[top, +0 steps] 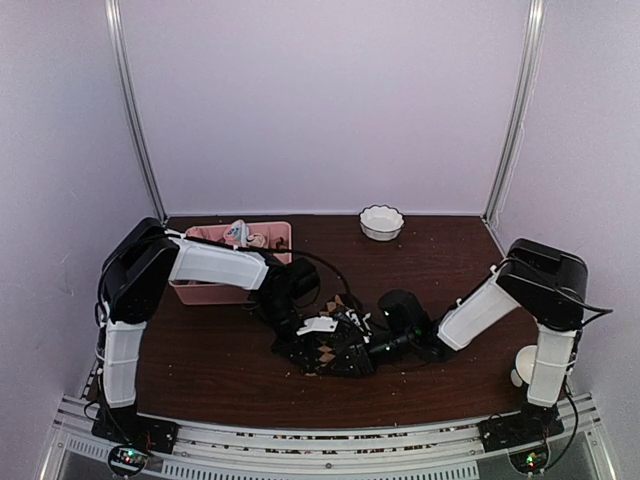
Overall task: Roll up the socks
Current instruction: Roll the sock at the center of the board.
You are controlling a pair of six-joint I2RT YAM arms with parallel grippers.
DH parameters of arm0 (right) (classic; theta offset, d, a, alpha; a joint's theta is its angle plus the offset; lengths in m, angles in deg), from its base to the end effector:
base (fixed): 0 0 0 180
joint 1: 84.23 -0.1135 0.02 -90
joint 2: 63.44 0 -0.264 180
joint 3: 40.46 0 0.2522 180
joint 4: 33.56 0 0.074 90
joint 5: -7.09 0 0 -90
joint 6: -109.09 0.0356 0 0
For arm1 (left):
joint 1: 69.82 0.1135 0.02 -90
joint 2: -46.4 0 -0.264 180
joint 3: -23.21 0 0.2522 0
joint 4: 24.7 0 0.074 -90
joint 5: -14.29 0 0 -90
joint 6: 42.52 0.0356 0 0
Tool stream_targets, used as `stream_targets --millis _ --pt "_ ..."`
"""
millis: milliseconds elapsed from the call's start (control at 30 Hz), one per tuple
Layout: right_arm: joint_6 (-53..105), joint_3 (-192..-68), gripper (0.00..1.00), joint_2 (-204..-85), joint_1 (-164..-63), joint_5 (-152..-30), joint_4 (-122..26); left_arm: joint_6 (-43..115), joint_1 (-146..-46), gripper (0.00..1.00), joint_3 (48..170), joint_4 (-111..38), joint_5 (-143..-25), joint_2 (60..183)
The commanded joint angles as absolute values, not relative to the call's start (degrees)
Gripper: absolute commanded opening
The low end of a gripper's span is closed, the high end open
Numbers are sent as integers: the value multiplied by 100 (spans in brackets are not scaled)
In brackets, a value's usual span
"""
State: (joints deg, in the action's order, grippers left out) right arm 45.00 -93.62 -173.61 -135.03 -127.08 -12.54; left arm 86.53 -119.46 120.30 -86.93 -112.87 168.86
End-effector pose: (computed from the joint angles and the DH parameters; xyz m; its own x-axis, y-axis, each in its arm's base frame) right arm 0.1886 0.2705 0.0913 -0.7327 -0.4024 -0.5489 -0.6582 0.2138 0.7219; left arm 0.2387 -0.3140 0.1259 -0.1096 0.9042 -0.4127 0.8919 -0.0938 -0.4423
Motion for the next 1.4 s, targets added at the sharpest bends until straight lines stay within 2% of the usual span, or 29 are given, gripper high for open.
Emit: stream_targets --millis 0,300,400,467,533,567,633,733,767,833,933,1000,1167,1367 --pt "4167 -8700 43 -17209 -13522 -11321 -2794 8360 -11796 1 12016 -9320 -10966 17364" --pt "4097 -7791 40 -16332 -13683 -10582 -2493 8170 -11791 2 12415 -9753 -10822 17775" --pt "3848 -7356 44 -15714 -14027 -9701 -2021 8138 -11787 2 12516 -9908 -10874 17932" --pt "3540 -7265 53 -15203 -14435 -8594 -2083 8141 -11768 2 12609 -10042 -10893 18023" --pt "3398 -7382 97 -14878 -14697 -7274 -2410 8185 -11711 2 12731 -10208 -11011 18111" --pt "3411 -7443 100 -14775 -14707 -6781 -2542 8225 -11663 2 12795 -10338 -11119 18160" --pt "3940 -7595 100 -14614 -14707 -5379 -2980 8398 -11579 2 12975 -10656 -11353 18302" --pt "4646 -7441 100 -14348 -14682 -4564 -2670 8678 -11527 4 13143 -10963 -11588 18405" --pt "4697 -7308 100 -14235 -14650 -4726 -2381 8657 -11527 4 13157 -10940 -11557 18405" --pt "3794 -7037 100 -14197 -14659 -5572 -1428 8632 -11518 4 13217 -10946 -11552 18425" --pt "2524 -7148 99 -14632 -15041 -6245 -1070 8560 -11509 4 13302 -10956 -11496 18508" --pt "1561 -7167 93 -15007 -15369 -6664 -749 8484 -11508 3 13363 -10961 -11335 18594" --pt "938 -7445 80 -15494 -15474 -8159 -170 8101 -11497 2 13468 -10782 -10962 18711" --pt "171 -8351 65 -16184 -15468 -9139 -501 7860 -11495 2 13695 -10736 -10579 18890"
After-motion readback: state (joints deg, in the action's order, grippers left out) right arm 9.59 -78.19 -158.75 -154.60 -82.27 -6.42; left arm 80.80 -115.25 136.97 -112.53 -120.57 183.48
